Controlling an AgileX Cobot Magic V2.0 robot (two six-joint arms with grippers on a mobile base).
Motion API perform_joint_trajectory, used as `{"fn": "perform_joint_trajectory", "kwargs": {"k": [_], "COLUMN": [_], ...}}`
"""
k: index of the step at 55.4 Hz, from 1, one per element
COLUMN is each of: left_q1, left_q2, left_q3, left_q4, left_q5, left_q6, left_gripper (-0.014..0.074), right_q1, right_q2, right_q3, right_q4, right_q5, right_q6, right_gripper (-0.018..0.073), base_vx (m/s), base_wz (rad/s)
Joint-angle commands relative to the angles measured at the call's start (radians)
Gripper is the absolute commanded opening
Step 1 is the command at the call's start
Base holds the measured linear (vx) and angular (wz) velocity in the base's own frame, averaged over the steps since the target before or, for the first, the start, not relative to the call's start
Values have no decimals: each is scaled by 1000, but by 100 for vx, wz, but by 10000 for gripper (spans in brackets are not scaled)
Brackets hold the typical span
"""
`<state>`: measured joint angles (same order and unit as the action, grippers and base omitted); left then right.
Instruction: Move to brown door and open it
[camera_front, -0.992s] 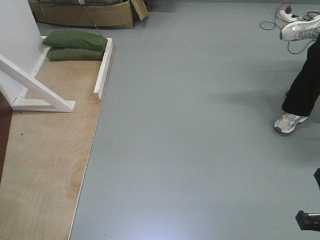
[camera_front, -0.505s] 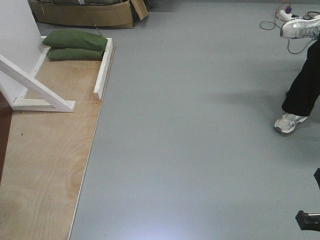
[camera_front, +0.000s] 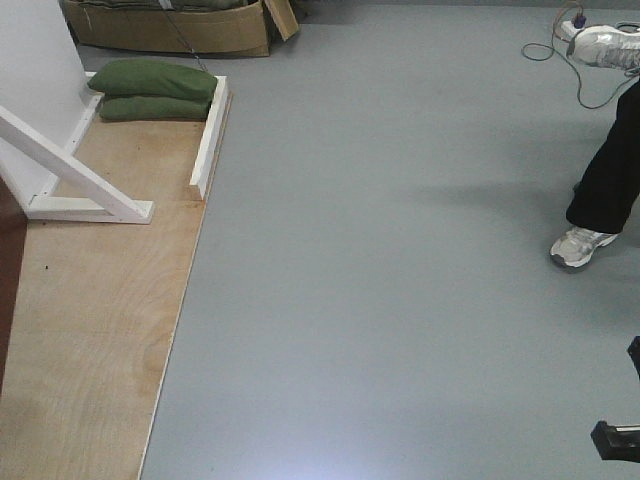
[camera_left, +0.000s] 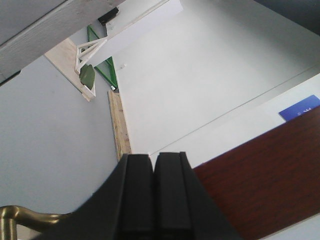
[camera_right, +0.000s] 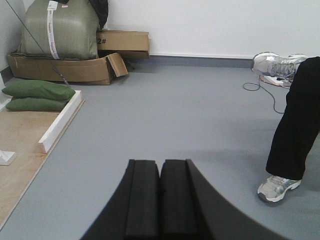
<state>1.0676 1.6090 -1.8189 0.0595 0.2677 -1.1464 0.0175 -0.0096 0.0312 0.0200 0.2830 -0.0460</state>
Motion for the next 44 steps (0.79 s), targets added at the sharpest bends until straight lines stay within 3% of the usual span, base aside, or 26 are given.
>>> {"fn": "perform_joint_trajectory", "kwargs": {"k": [1,15,44], "left_q1": [-92,-177,-293], "left_q2": [-34,-41,-40], "left_q3": [-29,-29,-29], "left_q4": [-52,-53,-48], "left_q5": [-111,-102,-116], "left_q6": [2,2,1], "left_gripper": [-3,-3,-3], "right_q1": [-2,-2,-2], "right_q2": [-14,-14,-14], "right_q3": [4,4,4], "right_q4": [-7,-7,-7], "right_q5": [-82,-82,-82], "right_q6": [-6,-6,-6], "right_gripper": [0,0,0], "base_vx": [0,-1,-2], "base_wz": [2,4,7]}}
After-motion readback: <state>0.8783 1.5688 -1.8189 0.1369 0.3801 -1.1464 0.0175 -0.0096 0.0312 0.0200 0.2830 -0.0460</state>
